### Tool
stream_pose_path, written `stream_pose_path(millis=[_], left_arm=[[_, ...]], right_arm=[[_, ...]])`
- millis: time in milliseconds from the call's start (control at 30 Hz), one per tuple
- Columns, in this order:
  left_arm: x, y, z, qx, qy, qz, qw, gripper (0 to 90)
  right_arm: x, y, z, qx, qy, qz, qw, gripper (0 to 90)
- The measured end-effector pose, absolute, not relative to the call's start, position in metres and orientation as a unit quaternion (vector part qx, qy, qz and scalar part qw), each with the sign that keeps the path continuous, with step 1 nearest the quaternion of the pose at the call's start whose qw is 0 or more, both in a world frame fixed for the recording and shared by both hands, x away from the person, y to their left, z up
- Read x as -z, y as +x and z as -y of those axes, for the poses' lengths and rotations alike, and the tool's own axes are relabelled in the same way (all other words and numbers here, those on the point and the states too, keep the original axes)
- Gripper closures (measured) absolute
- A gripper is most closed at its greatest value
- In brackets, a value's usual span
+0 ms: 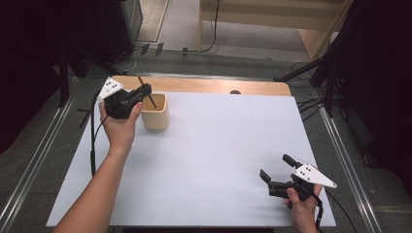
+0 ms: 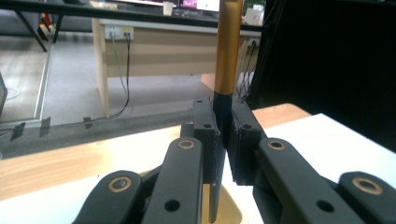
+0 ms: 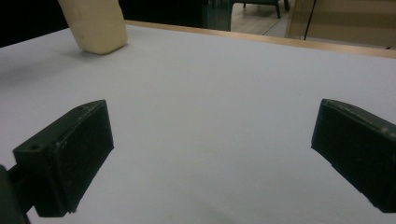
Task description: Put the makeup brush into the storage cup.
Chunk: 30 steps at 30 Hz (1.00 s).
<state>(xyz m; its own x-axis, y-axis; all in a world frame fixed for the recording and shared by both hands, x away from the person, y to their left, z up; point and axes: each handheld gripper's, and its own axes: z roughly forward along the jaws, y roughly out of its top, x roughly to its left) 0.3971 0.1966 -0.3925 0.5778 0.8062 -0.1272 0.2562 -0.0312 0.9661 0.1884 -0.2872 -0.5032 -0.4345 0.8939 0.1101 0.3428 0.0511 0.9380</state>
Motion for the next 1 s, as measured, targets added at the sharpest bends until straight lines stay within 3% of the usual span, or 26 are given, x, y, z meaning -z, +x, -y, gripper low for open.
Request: stream_pose_path(millis=[867, 900, 1000], left_arm=[[0.433, 0.404, -0.199, -0.2, 0.694, -0.42, 0.55, 83.3], [0.432, 0.402, -0.201, -0.207, 0.683, -0.425, 0.557, 76.7], [0.428, 0.399, -0.206, -0.189, 0.671, -0.435, 0.57, 40.2]], right_arm=[[0.504, 0.189, 0.288, -0.512, 0.463, -0.673, 0.268, 0.0], [0.504, 0.189, 0.288, -0.512, 0.463, -0.672, 0.269, 0.0], [0.503, 0.188, 0.288, -0.51, 0.462, -0.672, 0.276, 0.0]])
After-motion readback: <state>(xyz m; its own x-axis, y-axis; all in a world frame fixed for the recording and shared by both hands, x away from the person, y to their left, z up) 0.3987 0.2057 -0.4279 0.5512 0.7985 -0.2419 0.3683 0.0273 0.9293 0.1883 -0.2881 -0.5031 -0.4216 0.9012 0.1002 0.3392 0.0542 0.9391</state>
